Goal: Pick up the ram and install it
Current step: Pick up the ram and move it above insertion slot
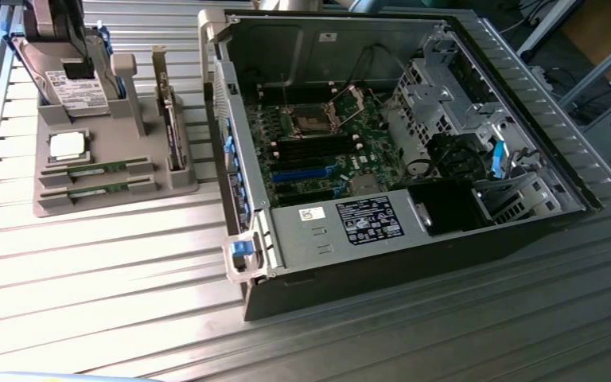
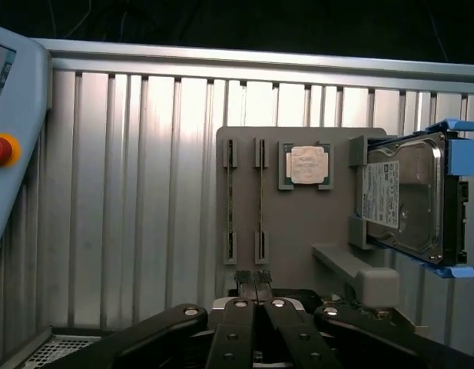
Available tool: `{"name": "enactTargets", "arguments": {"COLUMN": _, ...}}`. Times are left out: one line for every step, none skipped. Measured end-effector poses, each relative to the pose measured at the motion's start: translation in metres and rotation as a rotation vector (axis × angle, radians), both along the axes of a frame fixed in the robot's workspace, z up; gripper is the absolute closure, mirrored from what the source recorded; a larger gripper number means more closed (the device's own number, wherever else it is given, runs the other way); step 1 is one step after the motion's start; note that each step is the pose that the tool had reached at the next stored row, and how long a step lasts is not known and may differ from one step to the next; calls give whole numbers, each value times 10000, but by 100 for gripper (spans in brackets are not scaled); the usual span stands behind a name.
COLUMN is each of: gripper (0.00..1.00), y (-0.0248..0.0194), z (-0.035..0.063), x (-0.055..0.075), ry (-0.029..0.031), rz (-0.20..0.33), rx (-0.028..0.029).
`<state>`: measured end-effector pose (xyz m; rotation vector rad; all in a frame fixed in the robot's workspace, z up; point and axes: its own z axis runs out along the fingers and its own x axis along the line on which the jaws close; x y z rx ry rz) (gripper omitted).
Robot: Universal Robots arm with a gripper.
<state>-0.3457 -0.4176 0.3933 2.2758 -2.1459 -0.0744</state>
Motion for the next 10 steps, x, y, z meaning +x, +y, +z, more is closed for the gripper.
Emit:
{"name": "enactTargets", "arguments": {"gripper": 90, "y": 0, "z": 0, "x": 0, "ry": 0, "rz": 27, "rx": 0}}
{"name": "enactTargets", "arguments": {"gripper": 90, "y": 0, "z": 0, "x": 0, "ry": 0, "rz": 27, "rx": 0}}
{"name": "enactTargets", "arguments": {"gripper": 90, "y": 0, "z": 0, "x": 0, "ry": 0, "rz": 27, "rx": 0}}
{"name": "enactTargets", "arguments": {"gripper": 90, "y": 0, "z": 0, "x": 0, "ry": 0, "rz": 27, "rx": 0}}
{"name": "enactTargets", "arguments": {"gripper": 90, "y": 0, "z": 0, "x": 0, "ry": 0, "rz": 27, "rx": 0}}
{"name": "enactTargets", "arguments": {"gripper": 90, "y": 0, "z": 0, "x": 0, "ry": 0, "rz": 28, "rx": 0}}
{"name": "enactTargets", "arguments": {"gripper": 89, "y": 0, "z": 0, "x": 0, "ry": 0, "rz": 27, "rx": 0}}
{"name": "enactTargets", "arguments": {"gripper": 84, "y": 0, "z": 0, "x": 0, "ry": 0, "rz": 27, "rx": 0}}
{"name": "enactTargets", "arguments": {"gripper": 77, "y": 0, "z": 0, "x": 0, "ry": 0, "rz": 27, "rx": 0}}
{"name": "enactTargets", "arguments": {"gripper": 71, "y": 0, "z": 0, "x": 0, "ry": 0, "rz": 27, "rx": 0}}
